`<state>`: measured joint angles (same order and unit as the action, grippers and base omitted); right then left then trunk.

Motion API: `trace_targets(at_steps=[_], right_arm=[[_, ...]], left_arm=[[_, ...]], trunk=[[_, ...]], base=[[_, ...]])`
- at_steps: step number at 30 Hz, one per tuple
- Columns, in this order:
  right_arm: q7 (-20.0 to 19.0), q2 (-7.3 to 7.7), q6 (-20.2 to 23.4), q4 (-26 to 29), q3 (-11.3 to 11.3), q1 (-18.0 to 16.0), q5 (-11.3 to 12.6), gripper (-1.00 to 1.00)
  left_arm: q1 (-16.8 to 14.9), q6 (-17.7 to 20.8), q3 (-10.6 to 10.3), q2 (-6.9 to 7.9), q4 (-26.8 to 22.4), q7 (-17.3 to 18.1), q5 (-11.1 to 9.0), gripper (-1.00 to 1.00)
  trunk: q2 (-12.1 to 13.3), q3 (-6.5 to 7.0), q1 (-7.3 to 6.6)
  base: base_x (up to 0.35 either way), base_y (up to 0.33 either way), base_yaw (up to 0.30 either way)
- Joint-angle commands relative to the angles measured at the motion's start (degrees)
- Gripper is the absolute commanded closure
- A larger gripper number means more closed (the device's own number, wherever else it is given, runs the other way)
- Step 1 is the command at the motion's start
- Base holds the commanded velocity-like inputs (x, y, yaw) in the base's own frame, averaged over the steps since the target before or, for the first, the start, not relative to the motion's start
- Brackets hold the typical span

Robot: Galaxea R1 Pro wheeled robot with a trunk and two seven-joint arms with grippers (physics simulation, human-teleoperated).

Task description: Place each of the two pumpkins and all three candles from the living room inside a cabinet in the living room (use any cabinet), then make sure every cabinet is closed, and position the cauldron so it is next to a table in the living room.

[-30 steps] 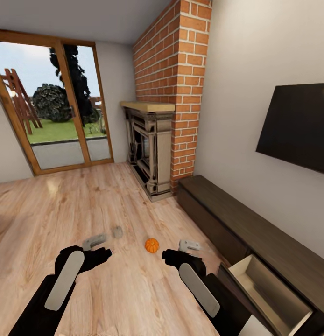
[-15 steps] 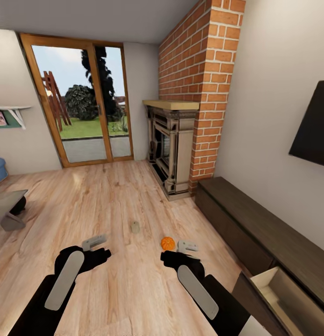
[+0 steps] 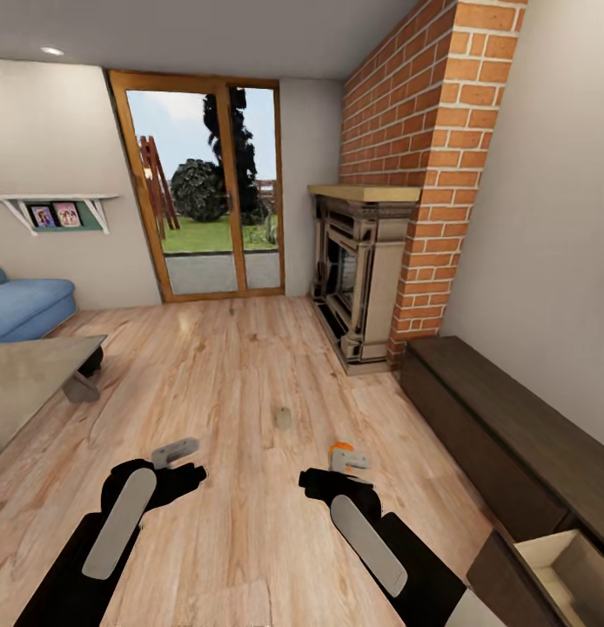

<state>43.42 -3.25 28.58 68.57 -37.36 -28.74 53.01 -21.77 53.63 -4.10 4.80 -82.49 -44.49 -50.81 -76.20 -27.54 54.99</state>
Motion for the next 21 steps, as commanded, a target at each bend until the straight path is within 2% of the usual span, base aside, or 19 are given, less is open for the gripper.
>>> trace_targets(at_steps=[1,13,21], right_arm=[[0.4,0.01,0.2,0.1,-0.1,-0.1,0.3,-1.0],[0.2,0.0,0.2,0.1,0.0,-0.1,0.3,-1.0],[0.0,0.02,0.1,0.1,0.0,-0.1,0.3,-1.0]], left_arm=[[-0.1,0.1,-0.1,0.06,0.0,-0.6,-0.5,-1.0],[-0.1,0.1,-0.2,0.26,1.5,-0.7,-0.3,-1.0],[-0.1,0.1,-0.2,0.25,1.7,-0.6,-0.3,-1.0]], trunk=[[-0.5,-0.25,0.23],[-5.3,-2.4,2.86],[-5.3,-2.4,2.86]], base=[[0.0,0.0,0.291],[0.0,0.0,0.291],[0.0,0.0,0.269]])
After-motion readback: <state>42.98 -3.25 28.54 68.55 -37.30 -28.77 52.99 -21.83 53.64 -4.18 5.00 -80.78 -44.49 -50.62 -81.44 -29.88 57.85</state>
